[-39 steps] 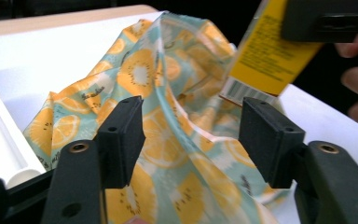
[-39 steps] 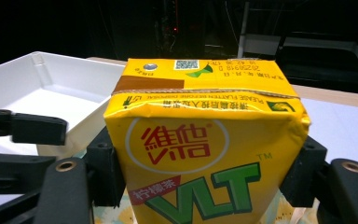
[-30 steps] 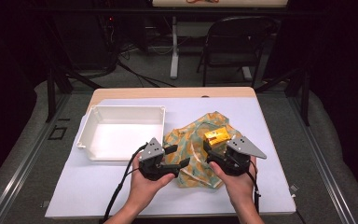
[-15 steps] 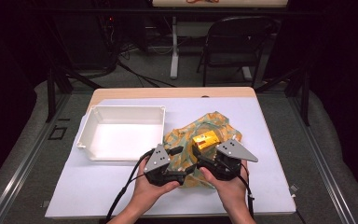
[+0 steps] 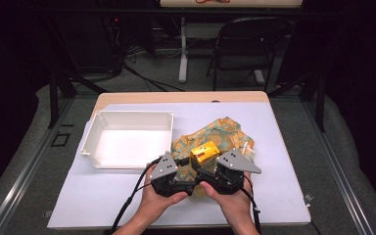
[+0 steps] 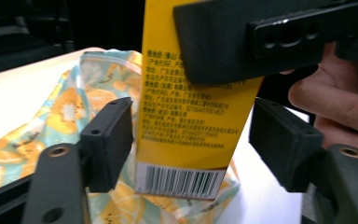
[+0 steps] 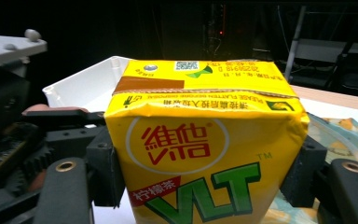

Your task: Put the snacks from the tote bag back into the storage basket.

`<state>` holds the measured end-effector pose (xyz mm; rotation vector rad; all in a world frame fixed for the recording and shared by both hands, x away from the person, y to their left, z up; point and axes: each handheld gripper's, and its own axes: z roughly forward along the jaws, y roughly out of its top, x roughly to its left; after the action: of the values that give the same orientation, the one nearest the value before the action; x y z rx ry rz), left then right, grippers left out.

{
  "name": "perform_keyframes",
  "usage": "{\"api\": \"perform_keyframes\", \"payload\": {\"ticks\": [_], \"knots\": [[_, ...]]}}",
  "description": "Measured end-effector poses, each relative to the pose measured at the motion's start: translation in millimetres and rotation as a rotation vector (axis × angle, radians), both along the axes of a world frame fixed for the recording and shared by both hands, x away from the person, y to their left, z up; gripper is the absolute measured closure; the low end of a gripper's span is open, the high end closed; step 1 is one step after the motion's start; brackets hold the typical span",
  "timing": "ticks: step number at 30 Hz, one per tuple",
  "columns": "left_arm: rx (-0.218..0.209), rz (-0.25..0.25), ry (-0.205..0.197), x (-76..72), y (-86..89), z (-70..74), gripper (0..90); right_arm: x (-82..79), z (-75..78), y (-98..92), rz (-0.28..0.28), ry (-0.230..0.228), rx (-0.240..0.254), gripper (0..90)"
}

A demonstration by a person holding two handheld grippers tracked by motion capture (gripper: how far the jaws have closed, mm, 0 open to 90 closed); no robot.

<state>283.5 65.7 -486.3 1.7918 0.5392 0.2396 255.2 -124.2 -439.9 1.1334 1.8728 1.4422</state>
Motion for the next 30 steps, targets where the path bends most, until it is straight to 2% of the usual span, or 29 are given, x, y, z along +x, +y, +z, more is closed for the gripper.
{"api": "perform_keyframes", "payload": {"ticks": [6, 7, 14, 16, 17, 19, 23, 25, 27, 28, 30], "knots": [[-0.002, 0.021, -0.015, -0.3, 0.5, -0.1, 32.9, -3.2, 0.4, 5.8, 0.017, 0.01, -0.003, 30.4], [-0.001, 0.039, -0.019, -0.8, 0.1, -0.1, 34.0, -3.5, 0.2, 7.1, 0.022, 0.014, 0.001, 30.4], [0.0, 0.02, -0.028, -0.5, 0.2, -0.1, 38.7, -4.4, -0.5, 11.3, 0.033, 0.019, 0.0, 30.4], [0.002, 0.025, -0.031, -0.8, -0.4, -0.3, 40.8, -5.1, -0.6, 13.1, 0.038, 0.024, 0.003, 30.4], [0.007, 0.05, -0.037, -1.7, -1.3, -0.5, 41.9, -5.3, -0.6, 13.6, 0.04, 0.025, 0.001, 30.4], [0.009, 0.057, -0.033, -1.5, -1.5, -0.7, 45.3, -5.2, -1.1, 14.8, 0.041, 0.03, 0.003, 30.4], [0.017, 0.035, -0.036, -0.8, -1.2, -1.2, 46.1, -4.5, -1.5, 14.4, 0.042, 0.036, 0.006, 30.3], [0.023, 0.057, -0.049, -2.2, -1.3, -1.5, 47.9, -3.2, -1.9, 13.5, 0.053, 0.045, 0.01, 29.9], [0.031, 0.059, -0.044, -2.6, 0.0, -1.5, 48.3, -2.3, -2.1, 13.3, 0.062, 0.048, 0.011, 29.6], [0.03, 0.045, -0.042, -2.3, 0.8, -1.5, 49.2, -0.7, -2.3, 13.3, 0.073, 0.056, 0.01, 28.4], [0.034, 0.064, -0.039, -3.1, 1.4, -1.3, 49.9, -0.7, -1.8, 13.0, 0.077, 0.049, 0.01, 26.8]]}}
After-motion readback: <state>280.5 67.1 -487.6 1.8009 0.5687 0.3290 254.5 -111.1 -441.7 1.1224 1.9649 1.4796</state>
